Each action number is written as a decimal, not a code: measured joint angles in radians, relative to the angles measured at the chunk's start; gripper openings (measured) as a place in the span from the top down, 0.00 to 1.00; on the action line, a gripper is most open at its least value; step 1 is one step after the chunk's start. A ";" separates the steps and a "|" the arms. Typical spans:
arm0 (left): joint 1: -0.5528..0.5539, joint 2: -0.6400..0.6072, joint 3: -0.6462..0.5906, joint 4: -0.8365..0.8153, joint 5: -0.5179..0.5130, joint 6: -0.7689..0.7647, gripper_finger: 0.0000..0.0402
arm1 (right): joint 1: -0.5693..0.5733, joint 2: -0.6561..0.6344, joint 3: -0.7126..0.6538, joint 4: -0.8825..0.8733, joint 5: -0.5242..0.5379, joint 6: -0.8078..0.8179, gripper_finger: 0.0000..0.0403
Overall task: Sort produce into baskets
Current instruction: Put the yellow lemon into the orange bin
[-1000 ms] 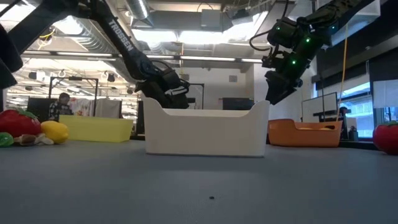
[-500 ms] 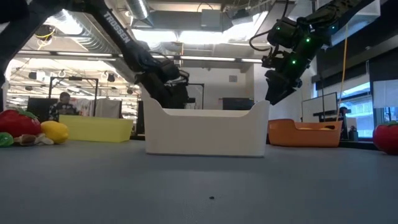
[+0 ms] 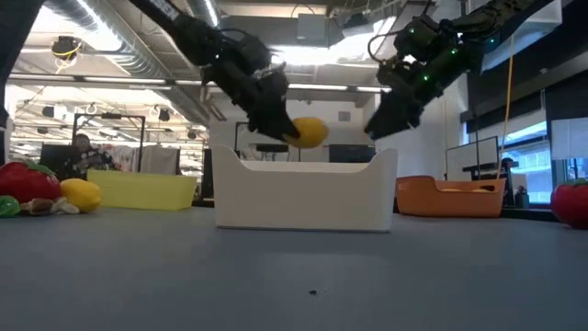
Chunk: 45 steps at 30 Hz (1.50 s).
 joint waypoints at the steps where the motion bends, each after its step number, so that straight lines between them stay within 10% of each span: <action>1: -0.016 -0.007 0.000 -0.001 0.002 0.005 0.44 | 0.000 0.000 0.000 0.022 -0.025 0.000 0.29; 20: -0.204 -0.023 0.000 0.036 0.005 0.038 0.44 | 0.017 0.000 0.000 0.194 -0.383 -0.005 0.29; 45: -0.227 -0.022 -0.002 0.059 0.000 0.026 0.44 | 0.100 -0.002 0.000 0.224 -0.212 0.030 0.28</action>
